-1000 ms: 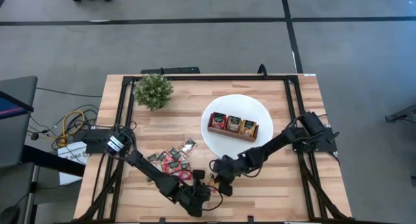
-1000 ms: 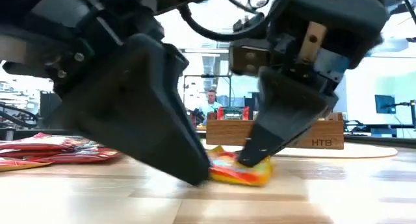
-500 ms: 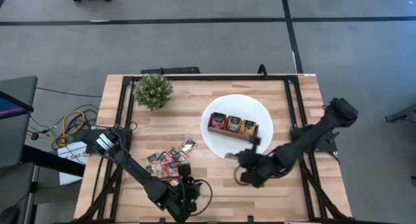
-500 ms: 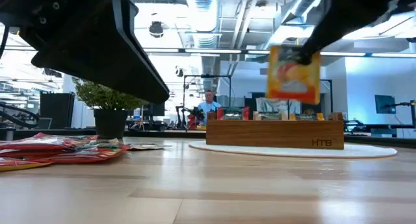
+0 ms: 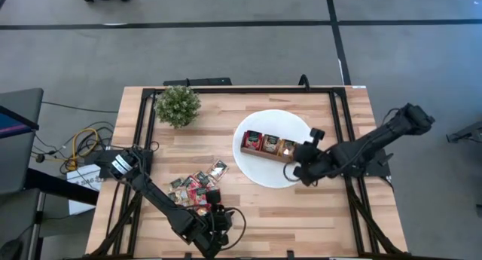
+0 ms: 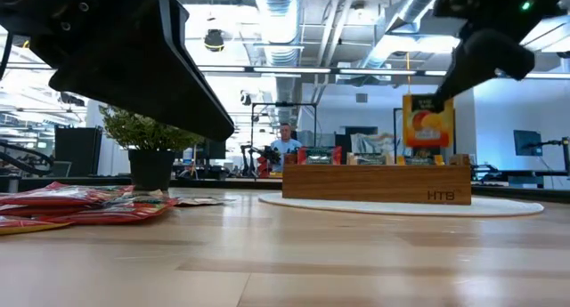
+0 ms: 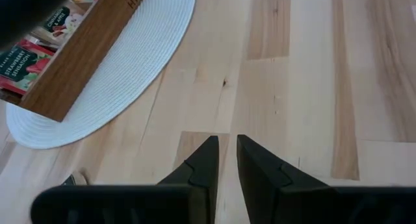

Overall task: Pick & Place Tea
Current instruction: Put the yellow tea bag into the right section of the wooden organizer

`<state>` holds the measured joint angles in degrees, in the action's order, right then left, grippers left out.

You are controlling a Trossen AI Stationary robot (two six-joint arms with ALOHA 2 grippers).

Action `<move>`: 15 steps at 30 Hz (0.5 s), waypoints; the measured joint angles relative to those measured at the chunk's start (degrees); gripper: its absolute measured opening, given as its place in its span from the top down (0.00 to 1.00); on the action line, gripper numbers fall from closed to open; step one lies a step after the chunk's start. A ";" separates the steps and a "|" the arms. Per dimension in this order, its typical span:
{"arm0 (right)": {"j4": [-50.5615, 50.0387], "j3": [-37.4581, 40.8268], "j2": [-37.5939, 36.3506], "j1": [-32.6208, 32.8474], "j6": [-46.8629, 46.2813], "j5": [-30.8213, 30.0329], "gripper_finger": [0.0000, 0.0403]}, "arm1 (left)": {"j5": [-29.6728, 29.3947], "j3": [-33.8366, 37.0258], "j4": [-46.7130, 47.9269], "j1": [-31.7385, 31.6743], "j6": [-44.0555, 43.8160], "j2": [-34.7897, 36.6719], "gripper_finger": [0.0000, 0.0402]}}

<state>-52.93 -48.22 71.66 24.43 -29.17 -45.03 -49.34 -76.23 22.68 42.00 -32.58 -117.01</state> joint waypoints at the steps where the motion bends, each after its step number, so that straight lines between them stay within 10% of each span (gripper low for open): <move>1: 2.28 1.27 -0.94 -0.90 1.47 0.98 1.00 | 0.00 0.00 -0.02 0.00 0.00 0.00 0.88; 15: 13.06 5.55 -0.95 -13.39 13.18 19.81 1.00 | 0.02 -0.07 -0.22 -0.02 -0.04 0.00 0.88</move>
<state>-39.86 -42.68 70.71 11.04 -15.99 -25.22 -49.32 -76.29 22.46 41.98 -32.62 -117.01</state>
